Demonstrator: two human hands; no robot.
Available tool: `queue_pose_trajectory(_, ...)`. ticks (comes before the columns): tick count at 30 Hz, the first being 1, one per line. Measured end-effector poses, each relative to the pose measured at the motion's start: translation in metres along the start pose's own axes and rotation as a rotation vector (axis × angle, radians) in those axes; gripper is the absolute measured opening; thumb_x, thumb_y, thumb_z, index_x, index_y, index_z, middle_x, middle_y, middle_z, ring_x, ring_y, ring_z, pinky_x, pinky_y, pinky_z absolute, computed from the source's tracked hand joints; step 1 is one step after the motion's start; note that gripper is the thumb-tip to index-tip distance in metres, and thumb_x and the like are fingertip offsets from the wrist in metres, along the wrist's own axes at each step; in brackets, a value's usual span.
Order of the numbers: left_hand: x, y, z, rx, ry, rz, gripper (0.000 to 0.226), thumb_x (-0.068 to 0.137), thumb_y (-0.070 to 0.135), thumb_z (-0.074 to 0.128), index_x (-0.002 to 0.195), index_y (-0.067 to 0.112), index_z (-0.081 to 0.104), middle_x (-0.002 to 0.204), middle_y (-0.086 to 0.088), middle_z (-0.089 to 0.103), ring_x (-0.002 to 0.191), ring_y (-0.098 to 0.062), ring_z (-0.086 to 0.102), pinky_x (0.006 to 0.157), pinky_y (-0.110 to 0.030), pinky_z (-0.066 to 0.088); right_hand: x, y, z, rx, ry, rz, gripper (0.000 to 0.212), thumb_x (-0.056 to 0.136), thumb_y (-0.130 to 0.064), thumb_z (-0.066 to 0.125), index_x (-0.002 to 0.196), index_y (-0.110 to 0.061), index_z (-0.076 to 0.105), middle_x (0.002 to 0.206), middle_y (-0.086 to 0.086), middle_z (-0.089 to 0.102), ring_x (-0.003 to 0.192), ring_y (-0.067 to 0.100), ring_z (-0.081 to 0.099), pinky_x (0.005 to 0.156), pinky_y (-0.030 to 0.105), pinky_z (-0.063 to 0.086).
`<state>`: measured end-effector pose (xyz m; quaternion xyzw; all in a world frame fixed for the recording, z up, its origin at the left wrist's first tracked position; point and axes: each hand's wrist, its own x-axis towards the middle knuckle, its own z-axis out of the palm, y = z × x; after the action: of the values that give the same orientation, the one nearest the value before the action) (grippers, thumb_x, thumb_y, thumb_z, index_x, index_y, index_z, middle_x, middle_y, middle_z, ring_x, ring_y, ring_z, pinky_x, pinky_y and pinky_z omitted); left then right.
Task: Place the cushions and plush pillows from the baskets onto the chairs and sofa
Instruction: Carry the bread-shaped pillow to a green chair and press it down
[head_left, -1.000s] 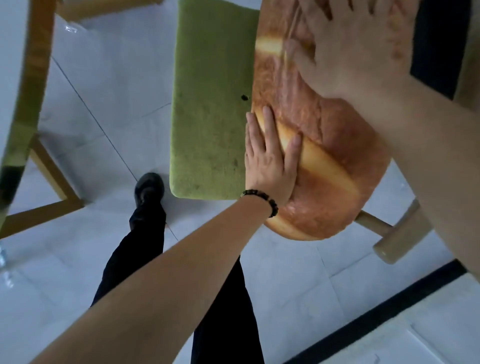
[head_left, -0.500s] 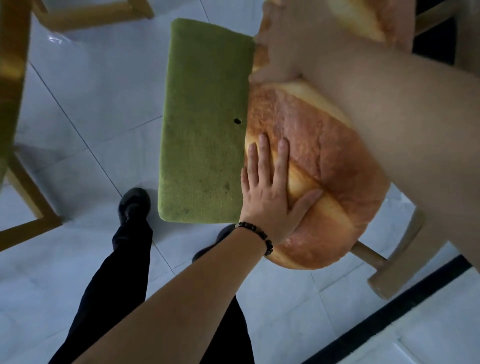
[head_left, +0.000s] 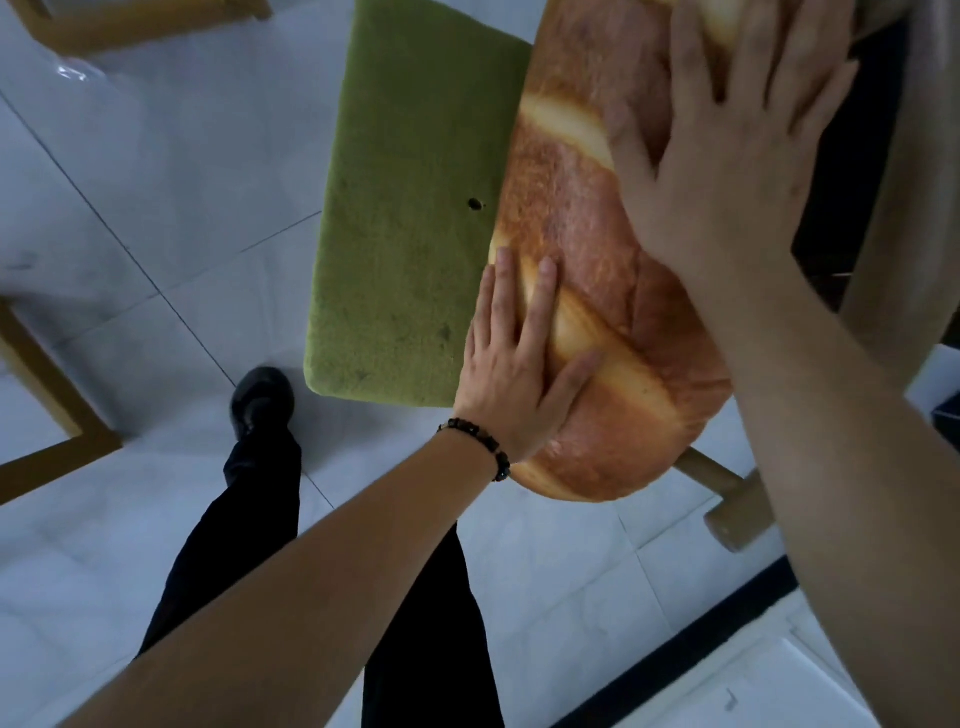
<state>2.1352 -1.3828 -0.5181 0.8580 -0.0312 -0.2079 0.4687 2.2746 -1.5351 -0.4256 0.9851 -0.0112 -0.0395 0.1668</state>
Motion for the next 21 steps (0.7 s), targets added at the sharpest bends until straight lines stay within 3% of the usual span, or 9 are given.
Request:
queue_pose_trajectory(2, -0.019, -0.012, 0.009, -0.011, -0.025, 0.028, 0.09, 0.095, 0.074, 0.025, 0.162, 0.022, -0.006, 0.171, -0.015, -0.009, 0.159, -0.03, -0.008, 0.128, -0.052, 0.008, 0.009, -0.034, 0.005, 0.044, -0.05, 0.017, 0.073, 0.1, -0.069, 0.014, 0.163, -0.032, 0.009, 0.17, 0.018, 0.008, 0.157, 0.043, 0.006, 0.121, 0.069, 0.007)
queue_pose_trajectory(9, -0.053, -0.034, 0.024, -0.023, -0.106, 0.01, 0.094, 0.094, 0.077, 0.026, 0.161, 0.024, -0.015, 0.17, -0.019, -0.011, 0.158, -0.033, -0.011, 0.128, -0.051, 0.003, 0.0, -0.039, -0.003, 0.077, -0.06, 0.012, 0.071, 0.098, -0.066, 0.017, 0.16, -0.032, 0.023, 0.168, 0.009, 0.024, 0.156, 0.035, 0.019, 0.122, 0.065, 0.009)
queue_pose_trajectory(15, -0.06, -0.043, 0.022, 0.031, -0.198, 0.043, 0.106, 0.089, 0.081, 0.032, 0.161, 0.017, -0.014, 0.169, -0.021, -0.012, 0.158, -0.036, -0.01, 0.127, -0.044, -0.001, -0.081, -0.039, 0.007, 0.074, -0.046, 0.069, 0.073, 0.103, -0.066, 0.018, 0.164, -0.026, 0.016, 0.169, 0.021, 0.012, 0.156, 0.044, 0.01, 0.123, 0.063, 0.007)
queue_pose_trajectory(21, -0.053, -0.04, 0.008, 0.034, -0.263, 0.001, 0.105, 0.088, 0.08, 0.036, 0.161, 0.024, -0.014, 0.171, -0.013, -0.013, 0.158, -0.034, -0.006, 0.125, -0.049, 0.006, -0.065, -0.042, 0.019, 0.096, -0.065, 0.032, 0.074, 0.101, -0.065, 0.017, 0.164, -0.025, 0.015, 0.169, 0.019, 0.013, 0.156, 0.043, 0.01, 0.122, 0.066, 0.007)
